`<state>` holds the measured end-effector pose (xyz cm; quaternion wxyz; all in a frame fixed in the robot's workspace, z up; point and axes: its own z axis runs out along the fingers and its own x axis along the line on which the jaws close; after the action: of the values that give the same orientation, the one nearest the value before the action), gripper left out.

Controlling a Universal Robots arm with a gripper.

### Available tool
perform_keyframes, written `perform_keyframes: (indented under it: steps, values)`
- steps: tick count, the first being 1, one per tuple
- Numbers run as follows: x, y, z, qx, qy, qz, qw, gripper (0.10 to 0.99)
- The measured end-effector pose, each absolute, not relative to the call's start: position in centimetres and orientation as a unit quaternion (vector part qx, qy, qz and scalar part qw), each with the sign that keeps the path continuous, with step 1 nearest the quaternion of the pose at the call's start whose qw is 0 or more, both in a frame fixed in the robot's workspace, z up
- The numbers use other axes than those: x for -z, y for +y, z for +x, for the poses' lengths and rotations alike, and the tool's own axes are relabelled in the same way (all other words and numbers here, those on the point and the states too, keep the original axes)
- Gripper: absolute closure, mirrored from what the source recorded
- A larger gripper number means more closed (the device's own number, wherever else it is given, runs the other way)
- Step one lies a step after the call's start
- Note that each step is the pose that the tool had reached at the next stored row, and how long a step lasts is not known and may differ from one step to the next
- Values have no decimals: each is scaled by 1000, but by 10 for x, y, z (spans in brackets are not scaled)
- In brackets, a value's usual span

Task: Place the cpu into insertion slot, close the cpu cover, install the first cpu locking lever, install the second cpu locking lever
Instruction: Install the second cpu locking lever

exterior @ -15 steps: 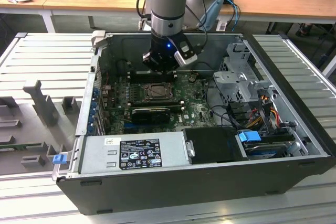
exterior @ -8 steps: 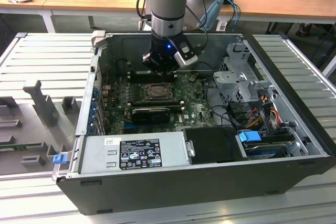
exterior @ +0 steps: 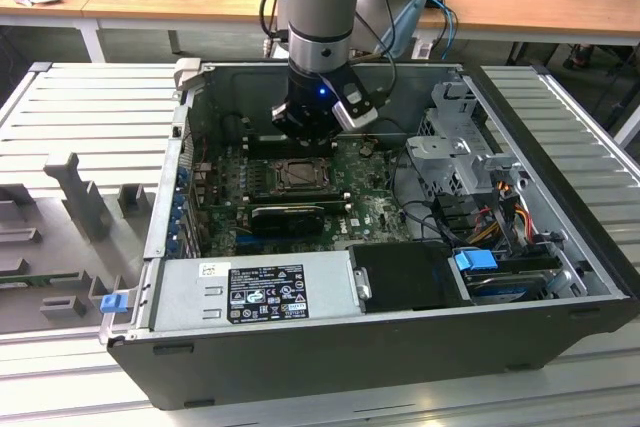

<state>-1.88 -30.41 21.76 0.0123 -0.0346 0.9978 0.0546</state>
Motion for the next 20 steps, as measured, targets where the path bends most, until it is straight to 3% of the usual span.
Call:
perform_keyframes:
  steps: [20]
  values:
    - [-253,-307,-19,-54,998,-35,12,980]
